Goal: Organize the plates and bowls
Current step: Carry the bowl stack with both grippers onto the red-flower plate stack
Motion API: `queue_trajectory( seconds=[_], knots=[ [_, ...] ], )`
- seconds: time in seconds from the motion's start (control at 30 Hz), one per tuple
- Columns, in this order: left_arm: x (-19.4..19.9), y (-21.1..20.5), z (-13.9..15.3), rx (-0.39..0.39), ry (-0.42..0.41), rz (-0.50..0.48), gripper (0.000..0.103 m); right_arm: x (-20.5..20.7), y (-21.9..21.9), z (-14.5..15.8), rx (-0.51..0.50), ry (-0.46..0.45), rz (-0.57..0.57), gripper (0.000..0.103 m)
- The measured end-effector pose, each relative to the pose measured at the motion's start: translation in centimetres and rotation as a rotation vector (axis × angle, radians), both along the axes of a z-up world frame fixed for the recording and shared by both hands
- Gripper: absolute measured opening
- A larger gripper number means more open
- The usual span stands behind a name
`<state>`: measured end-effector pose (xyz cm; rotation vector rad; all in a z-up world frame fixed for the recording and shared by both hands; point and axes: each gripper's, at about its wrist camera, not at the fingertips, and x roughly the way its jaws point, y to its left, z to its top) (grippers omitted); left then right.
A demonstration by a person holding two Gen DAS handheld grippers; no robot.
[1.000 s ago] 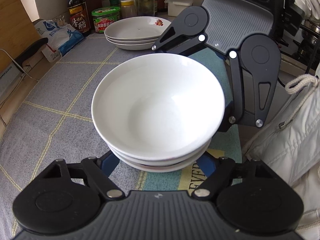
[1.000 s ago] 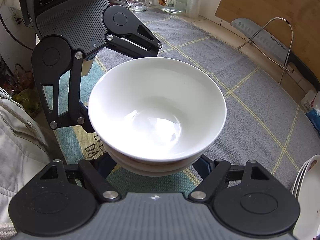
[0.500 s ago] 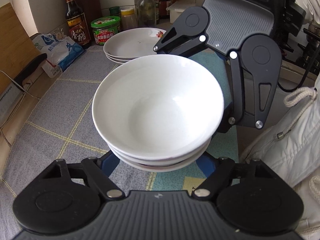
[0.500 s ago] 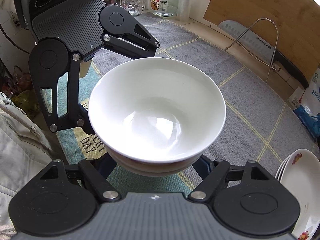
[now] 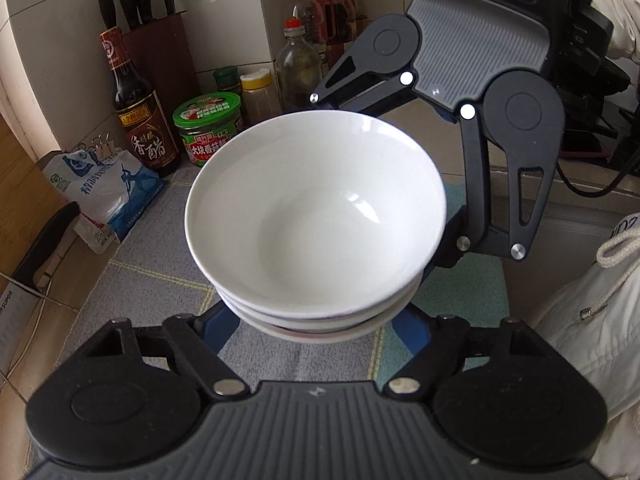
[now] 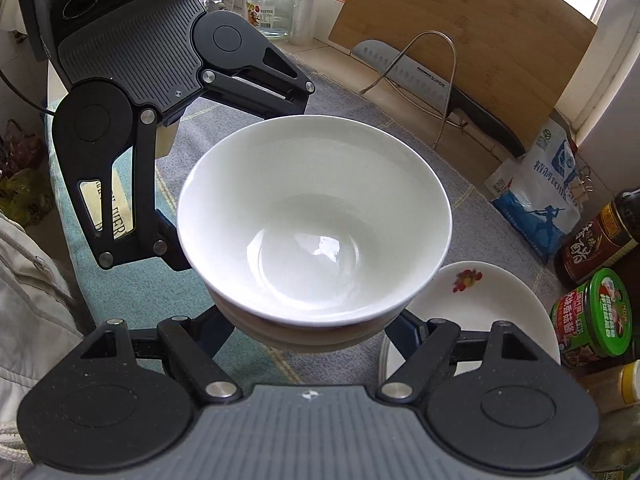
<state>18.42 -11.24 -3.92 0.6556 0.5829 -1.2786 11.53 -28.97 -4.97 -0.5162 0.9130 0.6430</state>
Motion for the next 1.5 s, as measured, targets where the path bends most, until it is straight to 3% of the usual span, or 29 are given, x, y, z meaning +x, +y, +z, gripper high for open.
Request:
queue_trajectory(
  seconds=[0.27,0.6,1.5],
  knots=[
    [1.3,-5.3,-0.2,-0.029,-0.04,-0.019,0.082,1.6,-5.6,0.6,-0.035,-0.033,-0.043,0.085],
    [3.0,-10.4,-1.7,0.0,-0.036,-0.034,0.082,3.8,-9.6,-0.8,-0.047,-0.026,-0.095,0.085],
    [4.8,-13.2,-3.2,0.016,0.029,0.001,0.082,5.4,-11.6,-2.3,-0.033,0.002,-0.15,0.083]
  ],
)
